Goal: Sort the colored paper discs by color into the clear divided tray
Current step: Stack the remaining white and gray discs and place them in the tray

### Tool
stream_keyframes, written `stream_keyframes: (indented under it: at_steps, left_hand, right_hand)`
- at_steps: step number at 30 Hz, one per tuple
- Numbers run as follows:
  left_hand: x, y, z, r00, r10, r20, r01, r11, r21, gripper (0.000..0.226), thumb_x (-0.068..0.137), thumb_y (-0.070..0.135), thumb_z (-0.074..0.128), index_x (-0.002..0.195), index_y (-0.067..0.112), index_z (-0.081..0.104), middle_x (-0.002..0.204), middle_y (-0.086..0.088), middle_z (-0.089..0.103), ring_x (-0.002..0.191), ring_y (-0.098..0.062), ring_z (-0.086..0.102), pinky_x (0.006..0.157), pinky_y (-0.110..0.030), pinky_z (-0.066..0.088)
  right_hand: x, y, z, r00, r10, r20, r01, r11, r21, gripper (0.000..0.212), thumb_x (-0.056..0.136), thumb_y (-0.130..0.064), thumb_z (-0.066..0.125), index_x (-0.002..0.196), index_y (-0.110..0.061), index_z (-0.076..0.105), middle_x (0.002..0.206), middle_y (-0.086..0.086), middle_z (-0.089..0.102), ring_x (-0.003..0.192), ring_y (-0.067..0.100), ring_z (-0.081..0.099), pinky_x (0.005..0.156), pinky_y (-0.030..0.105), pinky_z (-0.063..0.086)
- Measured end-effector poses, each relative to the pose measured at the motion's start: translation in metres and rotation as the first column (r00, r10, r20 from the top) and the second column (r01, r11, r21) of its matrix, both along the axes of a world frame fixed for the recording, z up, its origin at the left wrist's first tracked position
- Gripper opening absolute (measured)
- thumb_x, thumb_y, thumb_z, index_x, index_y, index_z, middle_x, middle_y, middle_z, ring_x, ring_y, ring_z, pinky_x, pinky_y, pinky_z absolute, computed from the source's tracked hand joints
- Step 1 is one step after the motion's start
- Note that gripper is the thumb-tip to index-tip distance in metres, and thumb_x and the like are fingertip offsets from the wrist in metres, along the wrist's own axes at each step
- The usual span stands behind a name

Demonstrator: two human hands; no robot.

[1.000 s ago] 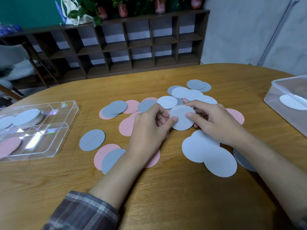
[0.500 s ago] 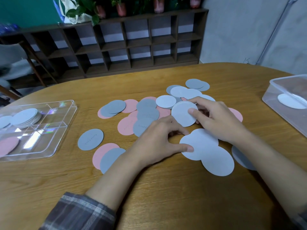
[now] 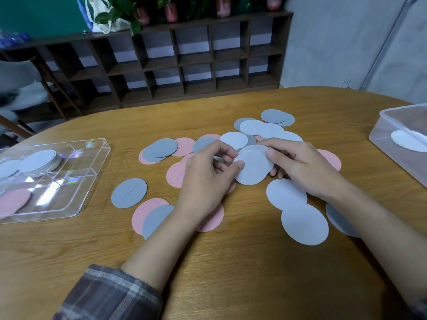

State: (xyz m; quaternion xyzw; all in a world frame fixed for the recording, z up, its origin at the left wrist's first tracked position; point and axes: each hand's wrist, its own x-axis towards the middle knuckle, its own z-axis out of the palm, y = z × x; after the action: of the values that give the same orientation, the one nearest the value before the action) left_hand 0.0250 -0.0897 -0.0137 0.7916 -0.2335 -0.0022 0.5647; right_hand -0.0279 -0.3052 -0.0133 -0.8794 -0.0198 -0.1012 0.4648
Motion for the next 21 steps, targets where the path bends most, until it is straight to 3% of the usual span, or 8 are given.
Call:
stream_keyframes:
  at_steps: [4,7,10,13,17,19,21]
  left_hand:
    - [-0.003,-0.003,-0.001,0.997,0.062,0.044,-0.063,0.998,0.002,0.014,0.090,0.014,0.080,0.093,0.013,0.067,0.075,-0.004,0.071,0.055,-0.015,0.064,0.053,-0.018,0.051]
    - [-0.003,-0.005,-0.004,0.994,0.081,0.069,-0.082,0.997,0.011,0.016,0.089,0.017,0.081,0.092,0.015,0.065,0.077,-0.002,0.071,0.058,-0.015,0.065,0.055,-0.021,0.053]
    - [-0.004,-0.007,-0.006,0.974,0.089,0.210,-0.103,0.993,0.058,0.021,0.088,0.024,0.082,0.094,0.020,0.062,0.090,0.007,0.066,0.067,-0.012,0.063,0.061,-0.024,0.052]
    - [-0.007,-0.010,-0.009,0.957,-0.098,0.272,0.055,0.986,0.158,0.018,0.088,0.028,0.081,0.096,0.023,0.066,0.090,0.008,0.065,0.073,-0.010,0.059,0.067,-0.023,0.048]
    - [-0.012,-0.014,-0.021,0.802,-0.494,0.337,0.297,0.818,0.492,0.033,0.095,0.038,0.073,0.127,0.028,0.070,0.130,0.014,0.068,0.122,-0.011,0.058,0.101,-0.037,0.048]
    - [-0.012,-0.015,-0.023,0.783,-0.534,0.319,0.300,0.773,0.559,0.040,0.097,0.044,0.068,0.135,0.034,0.068,0.145,0.015,0.062,0.133,-0.011,0.052,0.107,-0.044,0.046]
    - [-0.010,-0.013,-0.021,0.780,-0.535,0.326,0.290,0.769,0.569,0.039,0.096,0.048,0.067,0.133,0.035,0.070,0.145,0.015,0.062,0.132,-0.010,0.052,0.107,-0.044,0.046]
  right_hand:
    - [-0.002,0.003,0.003,0.999,0.040,0.006,-0.040,0.999,0.014,0.028,0.107,-0.030,0.050,0.122,-0.046,0.068,0.084,0.005,0.070,0.080,0.021,0.067,0.076,0.038,0.054]
    - [-0.002,0.005,0.001,0.999,0.043,0.032,-0.040,0.996,-0.081,0.026,0.102,-0.032,0.060,0.124,-0.043,0.067,0.102,0.000,0.074,0.091,0.023,0.068,0.084,0.051,0.057]
    - [0.000,0.001,-0.002,0.999,-0.004,0.045,0.009,0.992,-0.123,0.031,0.100,-0.028,0.063,0.129,-0.038,0.066,0.094,-0.004,0.073,0.087,0.024,0.067,0.084,0.052,0.055]
    - [0.001,-0.004,0.001,0.995,-0.046,0.093,0.055,0.993,-0.106,0.028,0.100,-0.020,0.062,0.124,-0.033,0.069,0.086,-0.006,0.072,0.080,0.017,0.065,0.078,0.038,0.053]
    - [0.002,-0.009,0.004,0.984,-0.116,0.136,0.129,0.987,-0.096,0.021,0.100,-0.017,0.060,0.115,-0.027,0.070,0.082,0.001,0.071,0.076,0.025,0.062,0.078,0.042,0.052]
    - [0.002,-0.010,0.004,0.980,-0.134,0.148,0.149,0.984,-0.095,0.021,0.100,-0.016,0.060,0.115,-0.026,0.070,0.080,0.001,0.070,0.076,0.026,0.061,0.079,0.045,0.052]
    - [0.002,-0.011,0.004,0.979,-0.143,0.148,0.158,0.983,-0.093,0.021,0.101,-0.017,0.060,0.116,-0.026,0.070,0.081,0.004,0.070,0.076,0.027,0.061,0.079,0.046,0.052]
